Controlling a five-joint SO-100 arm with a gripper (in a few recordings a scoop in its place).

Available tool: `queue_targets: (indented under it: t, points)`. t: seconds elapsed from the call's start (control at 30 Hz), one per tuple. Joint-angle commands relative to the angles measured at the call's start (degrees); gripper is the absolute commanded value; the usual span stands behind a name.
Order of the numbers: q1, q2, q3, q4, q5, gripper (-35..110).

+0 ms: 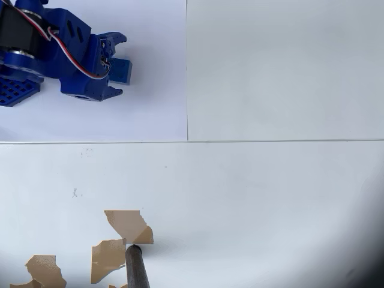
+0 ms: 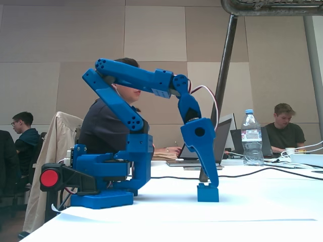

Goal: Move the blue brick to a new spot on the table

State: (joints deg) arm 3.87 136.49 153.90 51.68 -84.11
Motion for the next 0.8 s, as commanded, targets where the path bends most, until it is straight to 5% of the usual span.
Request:
queue_targets:
  t: [0.0,0.6,0.77]
  points:
    - [-2.2,1.58,-0.53,0.79,2.29,38]
    - [-2.2,0.0,6.94,-6.06,0.62,37]
    - [-1.67,-2.11,7.29,-7.29,-0.09,15]
